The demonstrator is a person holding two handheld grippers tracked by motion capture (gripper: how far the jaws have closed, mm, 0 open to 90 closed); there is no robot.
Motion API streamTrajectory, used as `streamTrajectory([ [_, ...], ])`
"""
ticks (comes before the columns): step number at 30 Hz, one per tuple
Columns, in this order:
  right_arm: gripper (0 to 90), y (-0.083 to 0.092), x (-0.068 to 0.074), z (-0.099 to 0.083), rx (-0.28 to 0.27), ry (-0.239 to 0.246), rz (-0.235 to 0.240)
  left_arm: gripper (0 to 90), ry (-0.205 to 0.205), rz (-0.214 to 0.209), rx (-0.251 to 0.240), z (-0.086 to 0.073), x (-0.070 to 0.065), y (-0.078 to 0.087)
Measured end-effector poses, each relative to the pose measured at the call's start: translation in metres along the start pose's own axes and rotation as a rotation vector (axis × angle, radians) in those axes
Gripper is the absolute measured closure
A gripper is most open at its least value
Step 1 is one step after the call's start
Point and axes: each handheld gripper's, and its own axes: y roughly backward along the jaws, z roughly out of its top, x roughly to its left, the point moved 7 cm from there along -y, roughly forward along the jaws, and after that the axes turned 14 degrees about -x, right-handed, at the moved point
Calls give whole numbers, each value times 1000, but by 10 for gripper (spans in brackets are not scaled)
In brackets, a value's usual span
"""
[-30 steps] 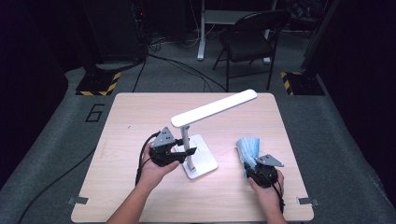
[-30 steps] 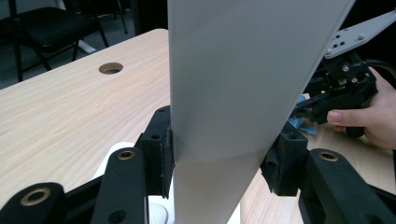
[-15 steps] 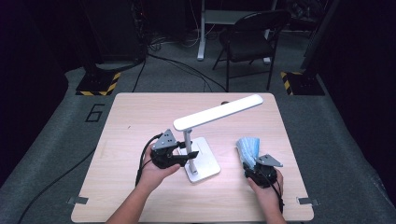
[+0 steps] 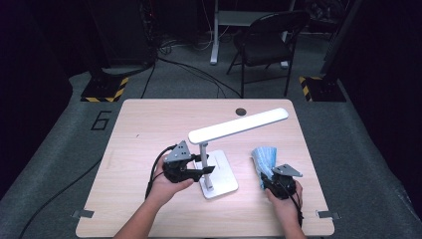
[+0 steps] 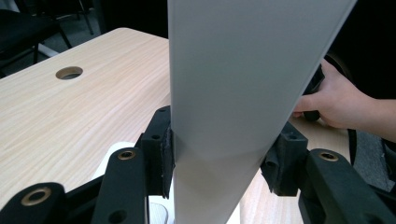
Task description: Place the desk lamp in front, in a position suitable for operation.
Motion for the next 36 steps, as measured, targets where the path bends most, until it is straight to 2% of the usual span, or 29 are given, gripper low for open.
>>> streamTrajectory([
  [5,624,2,0,0,7,-20,9,517,-7,-14,8,0,-1,1],
  [17,644,3,12,3,-5,1,78,517,-9,-48,8,0,-3,3],
  [19,645,5,17,4,-11,-2,96,516,-6,-52,4,-1,-3,3],
  [21,645,6,23,6,-28,15,124,516,-6,-52,5,-1,-3,3],
  [24,645,8,31,7,-30,9,142,516,-9,-56,5,-1,-3,3],
  [26,645,10,37,9,-37,34,170,516,-8,-59,3,-1,-4,3],
  [29,645,12,49,11,-49,48,204,516,-7,-66,6,-1,-4,3],
  [31,645,15,57,12,-48,41,229,516,-7,-68,6,-1,-5,3],
  [32,645,15,60,12,-49,58,244,516,-8,-67,4,-1,-5,3],
  [36,644,16,73,14,-61,73,286,515,-5,-58,5,-1,-5,3],
])
